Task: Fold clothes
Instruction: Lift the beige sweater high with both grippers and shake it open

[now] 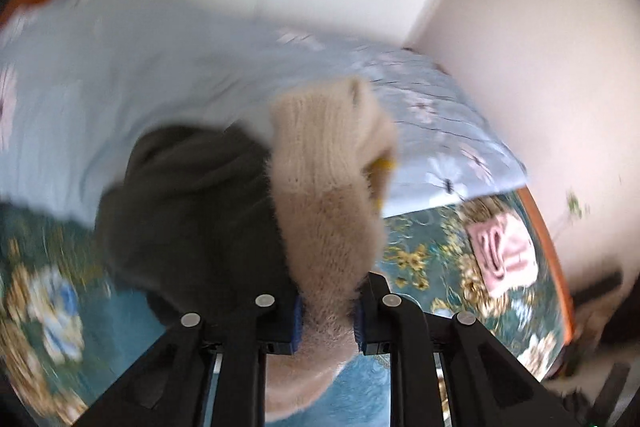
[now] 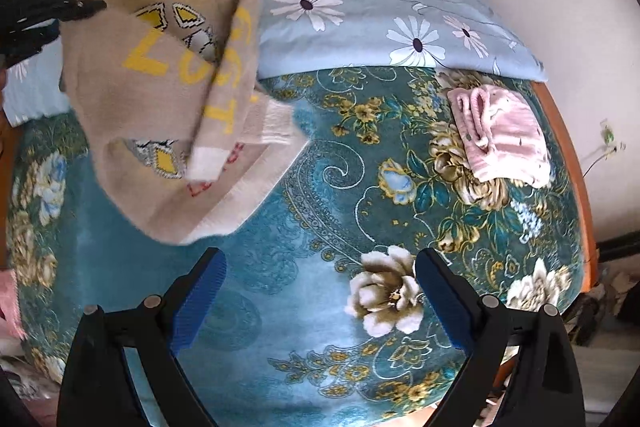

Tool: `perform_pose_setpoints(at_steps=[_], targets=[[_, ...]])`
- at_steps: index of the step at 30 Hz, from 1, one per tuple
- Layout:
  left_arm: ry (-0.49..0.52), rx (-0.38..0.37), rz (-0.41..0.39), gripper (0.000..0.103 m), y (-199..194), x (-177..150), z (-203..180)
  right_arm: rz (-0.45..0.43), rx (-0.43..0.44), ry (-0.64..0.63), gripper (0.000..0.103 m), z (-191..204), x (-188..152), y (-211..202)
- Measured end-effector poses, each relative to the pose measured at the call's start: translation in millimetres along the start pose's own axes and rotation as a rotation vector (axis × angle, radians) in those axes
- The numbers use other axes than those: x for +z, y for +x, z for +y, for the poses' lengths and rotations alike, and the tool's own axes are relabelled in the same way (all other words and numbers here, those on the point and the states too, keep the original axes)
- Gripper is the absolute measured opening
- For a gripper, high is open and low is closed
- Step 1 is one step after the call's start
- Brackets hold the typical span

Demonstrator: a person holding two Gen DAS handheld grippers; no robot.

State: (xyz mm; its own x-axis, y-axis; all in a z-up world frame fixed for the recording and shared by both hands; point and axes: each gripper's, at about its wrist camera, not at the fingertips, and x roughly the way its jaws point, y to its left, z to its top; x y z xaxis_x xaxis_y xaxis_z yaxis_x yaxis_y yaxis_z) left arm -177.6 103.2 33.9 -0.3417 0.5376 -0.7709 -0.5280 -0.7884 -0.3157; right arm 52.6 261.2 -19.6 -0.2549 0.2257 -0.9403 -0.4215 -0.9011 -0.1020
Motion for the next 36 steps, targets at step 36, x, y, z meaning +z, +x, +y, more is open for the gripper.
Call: perform_pose_setpoints(at_steps=[36], targets=[[-0.04,0.2,-0.057,0.019,-189,-176,-170,-0.108,0.771,-0.656,0.064,19,41,-24]])
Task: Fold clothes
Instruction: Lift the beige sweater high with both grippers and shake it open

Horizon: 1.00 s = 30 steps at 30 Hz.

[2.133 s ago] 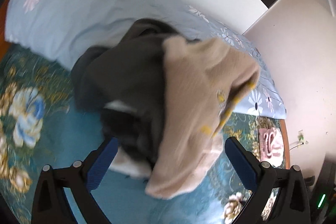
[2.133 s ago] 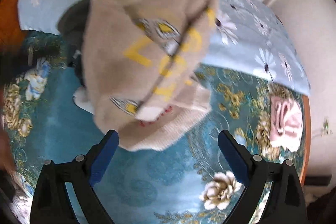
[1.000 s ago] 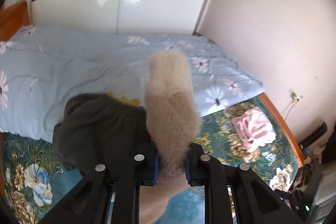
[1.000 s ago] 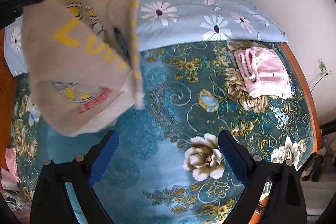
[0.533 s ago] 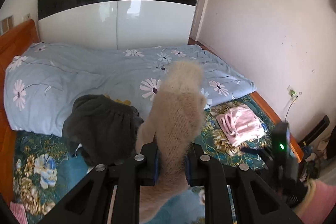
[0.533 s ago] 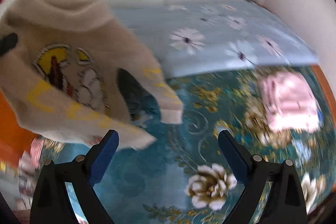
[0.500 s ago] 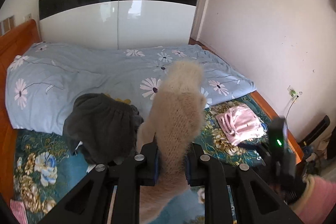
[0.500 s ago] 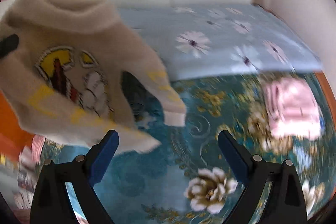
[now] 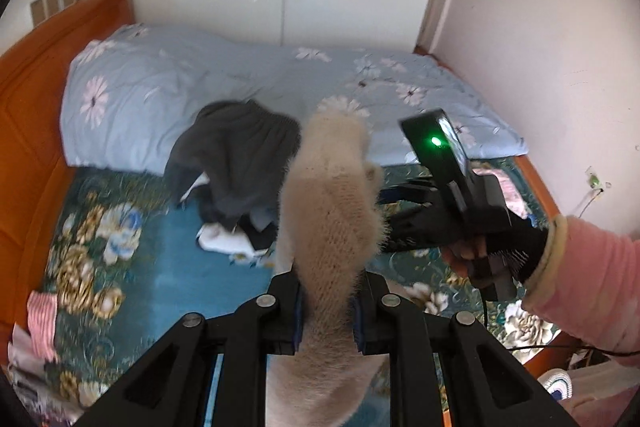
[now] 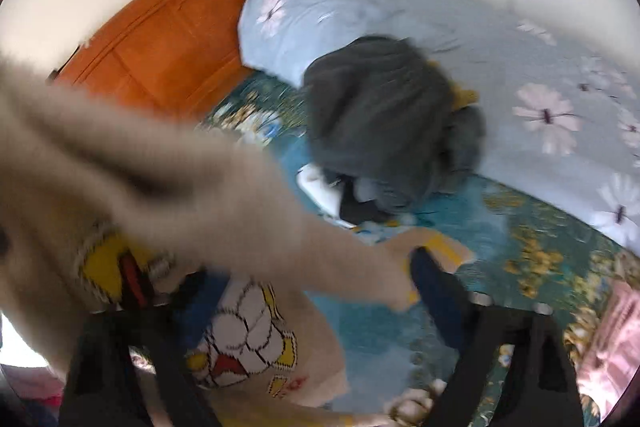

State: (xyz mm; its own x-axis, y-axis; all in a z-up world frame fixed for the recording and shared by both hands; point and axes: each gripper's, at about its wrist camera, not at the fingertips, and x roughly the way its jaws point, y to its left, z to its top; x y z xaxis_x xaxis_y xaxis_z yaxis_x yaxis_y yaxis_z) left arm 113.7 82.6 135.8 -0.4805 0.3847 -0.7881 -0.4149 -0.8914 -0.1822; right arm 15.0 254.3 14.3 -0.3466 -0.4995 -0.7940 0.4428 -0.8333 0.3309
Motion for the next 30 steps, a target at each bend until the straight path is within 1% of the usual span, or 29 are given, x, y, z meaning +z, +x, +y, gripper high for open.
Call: perform_pose_setpoints(at_steps=[1,2,3,4,6,8,10,12,14,17,20,23,26,29,30], targets=[[-0.008,0.008,0.009,0.019,1,-4,4,0.016,0.013,-0.001,0.053,4,1,7],[-0.018,0.013,0.015,0.019,3,-6,9,0.031,0.02,0.004,0.046,7,0,12],[-0.026,0.016,0.02,0.019,3,-9,15,0.046,0.026,0.009,0.029,10,0,18],[-0.032,0.016,0.022,0.019,3,-14,21,0.057,0.028,0.019,0.023,12,-1,23],[-0.042,0.012,0.02,0.019,3,-18,33,0.06,0.018,0.052,0.015,15,-1,29],[-0.045,-0.006,-0.003,0.019,1,-10,46,0.023,-0.002,0.087,0.013,16,3,22],[-0.033,-0.031,-0.044,0.019,-7,1,54,-0.039,-0.036,0.129,0.012,15,14,4],[-0.015,-0.065,-0.095,0.019,-18,11,60,-0.116,-0.08,0.161,0.012,11,31,-24],[0.003,-0.113,-0.148,0.019,-28,22,65,-0.19,-0.136,0.157,0.012,17,47,-54],[0.026,-0.203,-0.2,0.02,-38,32,68,-0.284,-0.239,0.128,0.011,34,53,-108],[0.069,-0.294,-0.21,0.02,-38,26,63,-0.34,-0.321,0.138,0.012,51,39,-148],[0.104,-0.39,-0.192,0.02,-34,8,56,-0.358,-0.393,0.175,0.012,70,7,-174],[0.126,-0.476,-0.145,0.02,-35,-14,53,-0.331,-0.439,0.234,0.011,81,-33,-186],[0.147,-0.558,-0.096,0.02,-39,-33,51,-0.275,-0.443,0.303,0.011,88,-65,-190],[0.157,-0.582,-0.093,0.02,-43,-34,53,-0.258,-0.445,0.311,0.011,95,-72,-197]])
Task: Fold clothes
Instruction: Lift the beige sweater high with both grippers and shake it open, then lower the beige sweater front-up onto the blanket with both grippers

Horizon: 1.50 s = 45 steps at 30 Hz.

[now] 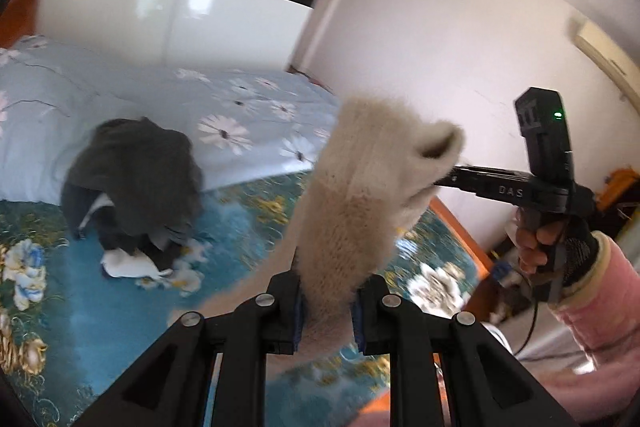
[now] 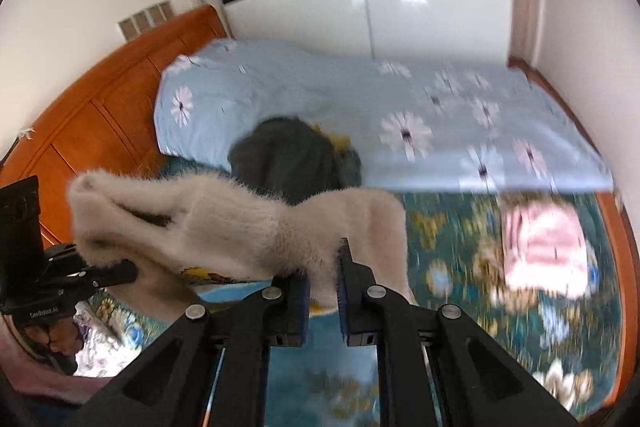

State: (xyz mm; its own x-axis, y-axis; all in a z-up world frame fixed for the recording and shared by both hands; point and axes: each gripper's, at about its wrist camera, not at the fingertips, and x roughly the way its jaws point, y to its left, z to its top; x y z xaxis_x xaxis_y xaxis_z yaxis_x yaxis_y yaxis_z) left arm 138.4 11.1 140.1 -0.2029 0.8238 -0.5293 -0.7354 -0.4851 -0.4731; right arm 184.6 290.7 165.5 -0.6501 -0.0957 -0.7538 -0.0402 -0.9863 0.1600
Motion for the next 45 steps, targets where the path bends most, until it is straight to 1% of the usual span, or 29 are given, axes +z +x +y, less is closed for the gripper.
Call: perform_pose_setpoints(at_steps=[2,3,4,6,8,9,11,12,14,15,16,18,20,22,23,24,26,27,28,29,30,31,33,34,36,37,40,42,45], targets=[[0.021,-0.088,-0.005,0.02,-3,0,2,0.022,-0.02,-0.016,0.011,5,-1,-11],[0.015,-0.103,0.01,0.02,-1,2,7,0.032,-0.029,-0.023,0.011,7,0,-13],[0.007,-0.109,0.033,0.02,5,1,12,0.048,-0.034,-0.029,0.011,7,1,-10],[-0.024,-0.081,0.112,0.02,30,-5,23,0.105,-0.042,-0.04,0.011,5,0,5],[-0.086,-0.032,0.222,0.021,70,-20,42,0.198,-0.044,-0.038,0.011,3,-7,39],[-0.138,-0.002,0.277,0.021,89,-29,55,0.255,-0.044,-0.032,0.011,1,-15,64],[-0.28,0.061,0.391,0.021,128,-52,85,0.359,-0.039,-0.006,0.011,-5,-34,113],[-0.337,0.089,0.423,0.021,140,-63,96,0.405,-0.036,0.01,0.01,-7,-42,136],[-0.441,0.15,0.485,0.022,162,-84,116,0.469,-0.033,0.042,0.01,-9,-54,174],[-0.467,0.188,0.515,0.022,170,-89,122,0.48,-0.034,0.06,0.006,-10,-56,188],[-0.49,0.224,0.534,0.023,176,-94,127,0.479,-0.035,0.08,0.006,-12,-55,198],[-0.525,0.28,0.524,0.025,179,-97,134,0.456,-0.039,0.097,0.006,-16,-44,212],[-0.588,0.334,0.473,0.028,177,-92,145,0.446,-0.07,0.064,0.006,-19,-29,223],[-0.655,0.361,0.43,0.03,176,-88,159,0.452,-0.06,0.05,0.006,-24,-22,232],[-0.694,0.373,0.41,0.033,174,-86,166,0.458,-0.049,0.049,0.006,-27,-23,236],[-0.73,0.393,0.393,0.039,172,-84,174,0.468,-0.037,0.05,0.006,-32,-26,241],[-0.802,0.435,0.357,0.044,165,-83,187,0.504,-0.011,0.069,0.006,-43,-39,252],[-0.835,0.452,0.343,0.045,160,-85,191,0.53,0.008,0.083,0.01,-46,-50,258],[-0.868,0.468,0.329,0.046,155,-88,195,0.559,0.027,0.093,0.022,-49,-63,264],[-0.899,0.483,0.317,0.047,151,-91,198,0.588,0.045,0.104,0.03,-52,-76,270],[-0.923,0.5,0.31,0.047,147,-95,200,0.615,0.063,0.107,0.046,-53,-89,277],[-0.941,0.519,0.303,0.047,145,-99,200,0.641,0.078,0.103,0.053,-52,-102,285],[-0.96,0.56,0.294,0.047,141,-105,196,0.702,0.109,0.093,0.058,-44,-127,305],[-0.962,0.58,0.289,0.047,138,-106,194,0.73,0.125,0.089,0.059,-38,-137,315],[-0.956,0.619,0.279,0.047,129,-105,186,0.753,0.168,0.061,0.06,-21,-147,333],[-0.954,0.638,0.274,0.047,125,-104,183,0.755,0.184,0.041,0.063,-12,-149,342],[-0.929,0.677,0.263,0.047,112,-99,173,0.734,0.189,-0.043,0.069,16,-145,364],[-0.907,0.699,0.257,0.047,105,-95,166,0.722,0.17,-0.095,0.069,28,-140,380],[-0.893,0.721,0.247,0.047,91,-96,158,0.731,0.127,-0.097,0.067,29,-132,405]])
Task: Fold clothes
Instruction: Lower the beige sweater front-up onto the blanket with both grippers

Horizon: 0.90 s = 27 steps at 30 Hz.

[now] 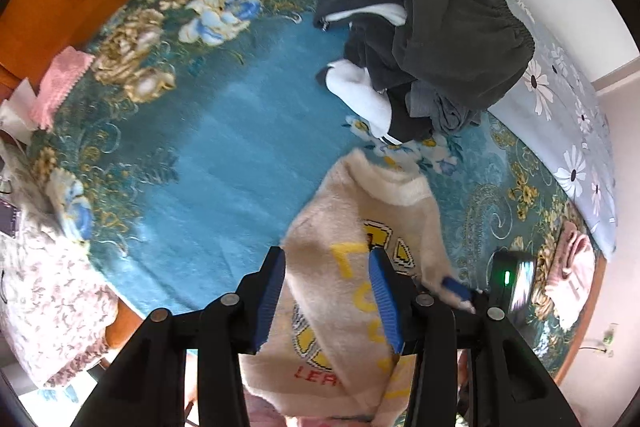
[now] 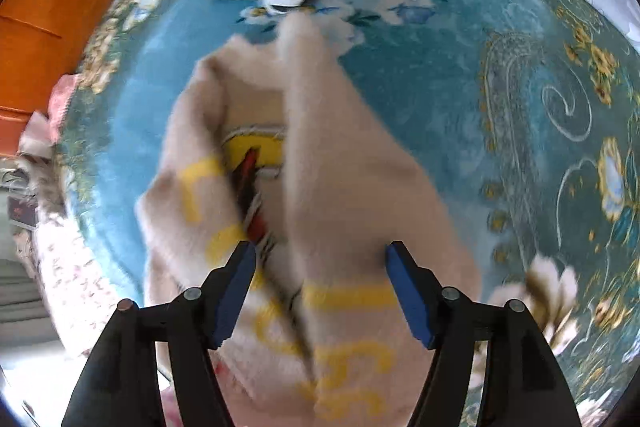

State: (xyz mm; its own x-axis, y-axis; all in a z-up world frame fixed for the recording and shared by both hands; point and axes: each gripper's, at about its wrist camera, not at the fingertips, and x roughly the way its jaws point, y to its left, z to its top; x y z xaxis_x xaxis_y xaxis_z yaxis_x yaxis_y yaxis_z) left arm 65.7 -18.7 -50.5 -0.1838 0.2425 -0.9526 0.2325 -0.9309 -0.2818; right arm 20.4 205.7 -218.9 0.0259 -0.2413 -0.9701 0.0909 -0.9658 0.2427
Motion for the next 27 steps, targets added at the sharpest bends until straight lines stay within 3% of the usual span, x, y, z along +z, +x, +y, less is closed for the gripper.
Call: perform_pose_setpoints(at_steps=[2,4,13,17,23,27], targets=[[-0.018,0.004,0.0,0.047,-2,-5,6,0.01,-0.01,0.02,0.043,-7,12,3],[-0.035,0.009,0.002,0.047,-4,-9,12,0.022,-0.03,0.028,0.008,-15,22,3],[-0.026,-0.013,0.072,0.047,23,-26,-6,-0.083,-0.007,0.15,0.006,-110,36,-60],[0.026,-0.021,0.097,0.047,31,-34,-29,-0.094,-0.072,0.088,0.006,-110,31,-72],[0.098,-0.015,0.122,0.047,45,-39,-51,-0.144,-0.187,0.157,0.006,-159,42,-90],[0.128,-0.01,0.182,0.048,70,-52,-67,-0.118,-0.139,0.14,0.007,-177,45,-92]])
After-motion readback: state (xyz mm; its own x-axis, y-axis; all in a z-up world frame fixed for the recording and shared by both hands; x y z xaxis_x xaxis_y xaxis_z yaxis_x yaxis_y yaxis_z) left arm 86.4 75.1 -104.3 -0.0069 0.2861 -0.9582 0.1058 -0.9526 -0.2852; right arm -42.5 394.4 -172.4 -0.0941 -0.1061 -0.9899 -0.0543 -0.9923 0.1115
